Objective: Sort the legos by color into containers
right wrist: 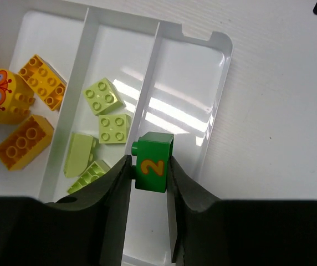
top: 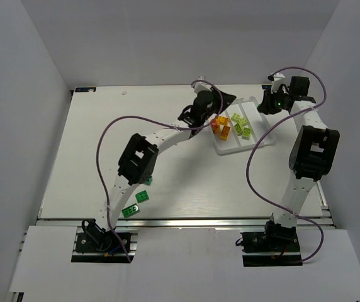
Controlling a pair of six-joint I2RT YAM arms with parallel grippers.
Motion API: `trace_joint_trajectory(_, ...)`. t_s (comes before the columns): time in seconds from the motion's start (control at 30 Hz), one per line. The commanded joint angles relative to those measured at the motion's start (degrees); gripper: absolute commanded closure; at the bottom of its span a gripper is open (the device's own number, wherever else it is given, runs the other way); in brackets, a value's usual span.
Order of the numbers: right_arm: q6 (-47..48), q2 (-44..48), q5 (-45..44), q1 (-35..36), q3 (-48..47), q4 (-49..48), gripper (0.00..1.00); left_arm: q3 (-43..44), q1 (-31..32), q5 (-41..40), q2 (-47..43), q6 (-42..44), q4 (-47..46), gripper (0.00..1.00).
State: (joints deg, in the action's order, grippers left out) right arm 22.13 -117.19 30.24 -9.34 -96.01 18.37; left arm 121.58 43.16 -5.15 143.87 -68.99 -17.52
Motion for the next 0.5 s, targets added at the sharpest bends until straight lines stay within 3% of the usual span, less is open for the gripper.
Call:
trace_joint_trajectory(0.0, 2.4, -2.2, -1.8, 0.4, -3.6, 4.7, 0.79, -6.9, -2.3, 1.3, -13.2, 10.4, 8.8, 0.70)
trace_joint_trajectory(0.03, 2.5, -3.0, -2.2, 0.6, -3.8, 5.4, 0.77, -8.7, -2.3, 1.5, -14.9, 12.0, 11.3, 0.86)
trace_joint_trajectory(0.07, 2.7, -3.4, -2.5, 0.5, -4.3, 6.0, 0.76, -10.4, -2.8, 1.6, -18.4, 13.4, 16.7, 0.91)
trace_joint_trajectory(0.17, 3.6, -4.7, -2.6, 0.5, -5.4, 8.2, 0.68, -18.1, -2.8, 1.0, -26.3, 19.7, 27.8, 0.90)
trace_joint_trajectory(0.2, 3.8, -5.0, -2.5, 0.6, -5.4, 8.6, 0.64, -22.5, -2.8, 0.2, -28.3, 21.9, 30.0, 0.74)
trace_joint_trajectory(0.3, 4.1, -5.1, -2.7, 0.6, -5.4, 9.2, 0.49, -28.5, -2.8, -2.6, -35.9, 23.8, 39.4, 0.48)
trace_joint_trajectory(0.37, 4.4, -5.2, -2.6, 0.6, -5.6, 10.0, 0.43, -33.3, -2.8, -5.0, -39.1, 23.7, 46.1, 0.35)
trace_joint_trajectory(0.47, 5.1, -4.1, -2.3, 0.6, -5.9, 11.0, 0.38, -38.9, -2.8, -8.4, -44.3, 20.7, 53.3, 0.25)
